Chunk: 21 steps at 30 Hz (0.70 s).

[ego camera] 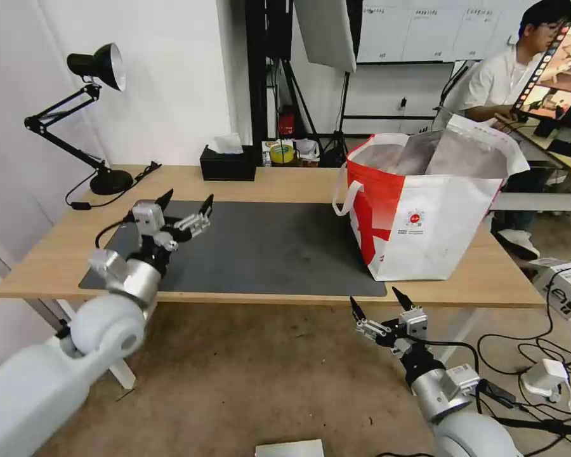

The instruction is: Pick up the trash from the table and place it into the takeout bag.

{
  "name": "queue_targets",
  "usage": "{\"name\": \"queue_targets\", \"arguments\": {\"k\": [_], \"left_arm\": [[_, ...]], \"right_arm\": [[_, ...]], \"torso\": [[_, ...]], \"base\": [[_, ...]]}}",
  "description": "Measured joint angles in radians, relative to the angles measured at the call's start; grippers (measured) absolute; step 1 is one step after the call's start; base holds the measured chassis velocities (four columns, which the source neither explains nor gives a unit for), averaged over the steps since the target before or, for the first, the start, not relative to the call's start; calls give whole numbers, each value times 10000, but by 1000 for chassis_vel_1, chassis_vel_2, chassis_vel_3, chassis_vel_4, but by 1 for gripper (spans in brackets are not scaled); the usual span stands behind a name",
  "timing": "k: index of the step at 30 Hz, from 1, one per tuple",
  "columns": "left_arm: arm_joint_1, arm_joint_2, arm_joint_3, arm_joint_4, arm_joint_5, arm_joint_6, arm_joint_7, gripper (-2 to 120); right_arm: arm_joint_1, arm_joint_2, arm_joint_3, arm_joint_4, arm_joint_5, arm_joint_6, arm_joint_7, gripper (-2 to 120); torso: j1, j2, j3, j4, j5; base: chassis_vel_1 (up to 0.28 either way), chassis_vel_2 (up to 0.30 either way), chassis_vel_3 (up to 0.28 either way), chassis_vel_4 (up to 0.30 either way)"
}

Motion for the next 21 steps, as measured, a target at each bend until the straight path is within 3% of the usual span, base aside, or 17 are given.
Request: {"name": "queue_targets", "arguments": {"k": [4, 9, 16, 21], "left_arm": [[1262, -580, -951, 70, 763, -186, -68, 100], [2489, -995, -1913, -103, 958, -325, 8, 100], [4255, -1658, -3347, -431, 1165, -365, 821, 100], [4861, -2050, -3787, -462, 1338, -272, 1091, 100]], "right_arm": [[0, 0, 0, 0, 0, 0, 0, 100], [0, 0, 0, 0, 0, 0, -1, 100], [0, 1, 0, 0, 0, 0, 0, 100], [0, 0, 0, 0, 0, 0, 0, 100]], "torso": [[0, 0, 0, 1, 0], [0, 0, 0, 3, 1], [0, 0, 0, 2, 2], [-1, 0, 0, 3, 1]], "base": [[0, 0, 0, 0], [0, 0, 0, 0], [0, 0, 0, 0], [0, 0, 0, 0]]}}
